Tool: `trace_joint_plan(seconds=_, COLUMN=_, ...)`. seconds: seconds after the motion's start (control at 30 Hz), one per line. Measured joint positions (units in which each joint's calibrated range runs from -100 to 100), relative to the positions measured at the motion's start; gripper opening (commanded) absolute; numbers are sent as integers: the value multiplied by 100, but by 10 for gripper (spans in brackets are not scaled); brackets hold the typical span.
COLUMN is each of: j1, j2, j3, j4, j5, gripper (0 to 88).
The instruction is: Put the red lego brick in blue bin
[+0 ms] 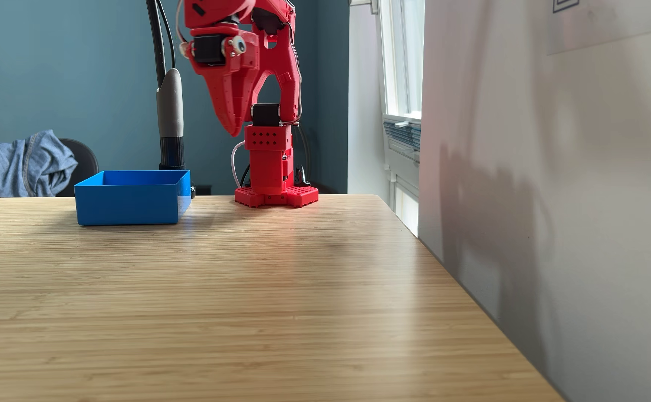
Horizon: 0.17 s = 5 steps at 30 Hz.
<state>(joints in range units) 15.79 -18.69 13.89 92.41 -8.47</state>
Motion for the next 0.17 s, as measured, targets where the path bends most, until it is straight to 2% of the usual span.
trace_joint_plan(seconds=0.17, j1=-421, j2=0, j3=0, j4=0, j5=-78, gripper=1)
